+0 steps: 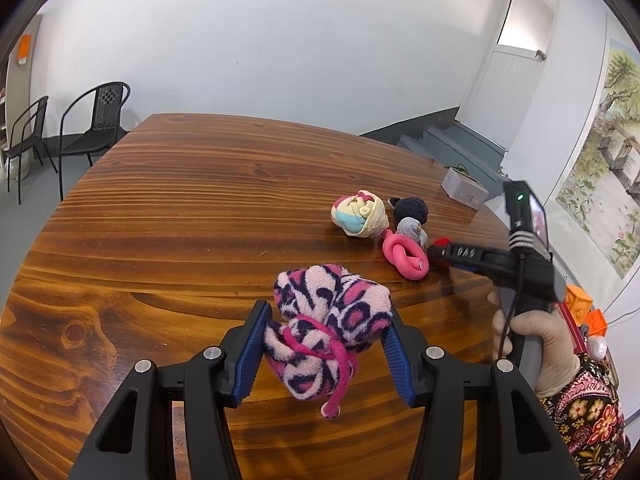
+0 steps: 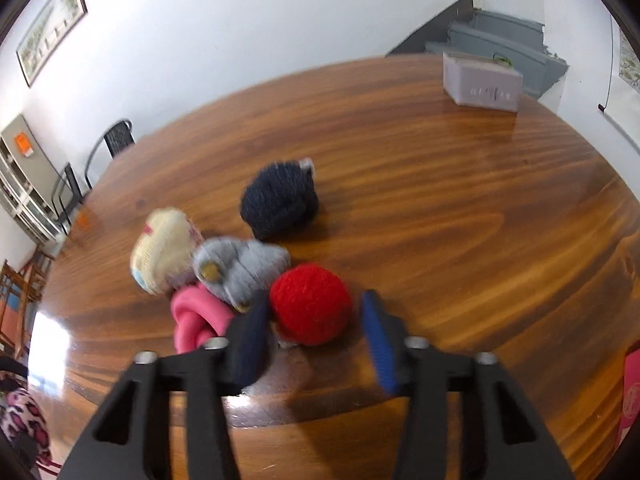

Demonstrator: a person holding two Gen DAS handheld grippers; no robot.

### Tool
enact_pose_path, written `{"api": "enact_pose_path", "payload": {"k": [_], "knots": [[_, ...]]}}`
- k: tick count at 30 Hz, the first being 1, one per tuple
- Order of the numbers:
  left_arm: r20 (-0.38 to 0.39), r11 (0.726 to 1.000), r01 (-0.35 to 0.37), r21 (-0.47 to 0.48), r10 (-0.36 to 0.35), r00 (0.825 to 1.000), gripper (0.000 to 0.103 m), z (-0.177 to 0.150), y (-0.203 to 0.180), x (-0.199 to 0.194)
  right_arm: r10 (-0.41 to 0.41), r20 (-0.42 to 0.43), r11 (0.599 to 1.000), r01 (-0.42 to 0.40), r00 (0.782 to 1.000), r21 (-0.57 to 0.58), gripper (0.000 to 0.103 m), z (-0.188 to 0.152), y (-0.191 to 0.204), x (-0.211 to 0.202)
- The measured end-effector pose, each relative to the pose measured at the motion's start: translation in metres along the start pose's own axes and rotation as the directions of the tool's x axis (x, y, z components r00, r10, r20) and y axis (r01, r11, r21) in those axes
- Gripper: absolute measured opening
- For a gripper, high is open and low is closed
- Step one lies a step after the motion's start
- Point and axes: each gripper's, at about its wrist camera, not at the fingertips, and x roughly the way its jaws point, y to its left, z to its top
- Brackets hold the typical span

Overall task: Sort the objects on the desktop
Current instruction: 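Grasp the red pompom ball with the right gripper while the left holds the sock ball, then carry the leopard sock ball and red pompom over the red tin tray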

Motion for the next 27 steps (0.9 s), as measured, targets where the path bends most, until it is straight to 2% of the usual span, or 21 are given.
{"api": "enact_pose_path", "payload": {"k": [2,10,16,19,27], "knots": [[0.004,1.000,0.004,0.003,-0.004,1.000,0.056,0.001,-0.001,-0.001,-0.019,0.020,1.000,0.020,1.000,-0.022,0.040,-0.004,0.001,-0.004],[0.050,1.000,0.019,0.015,-0.019,0.999,0.056,0.003,-0.008,-0.016,0.025,0.130,1.000,-0.027,0.991,0.012,0.039,-0.013,0.004,-0.052],[0.082,0.998,0.055,0.035,-0.058,0.995,0.056,0.002,-0.019,-0.030,0.041,0.193,0.999,-0.046,0.980,0.021,0.039,-0.043,0.010,-0.090],[0.091,0.996,0.076,0.051,-0.080,0.993,0.056,0.000,-0.026,-0.035,0.028,0.215,1.000,-0.030,0.976,0.006,0.039,-0.064,0.015,-0.107],[0.140,0.989,0.116,0.093,-0.128,0.982,0.056,-0.008,-0.047,-0.059,0.019,0.280,0.999,-0.025,0.960,0.019,0.039,-0.101,0.006,-0.162]]}}
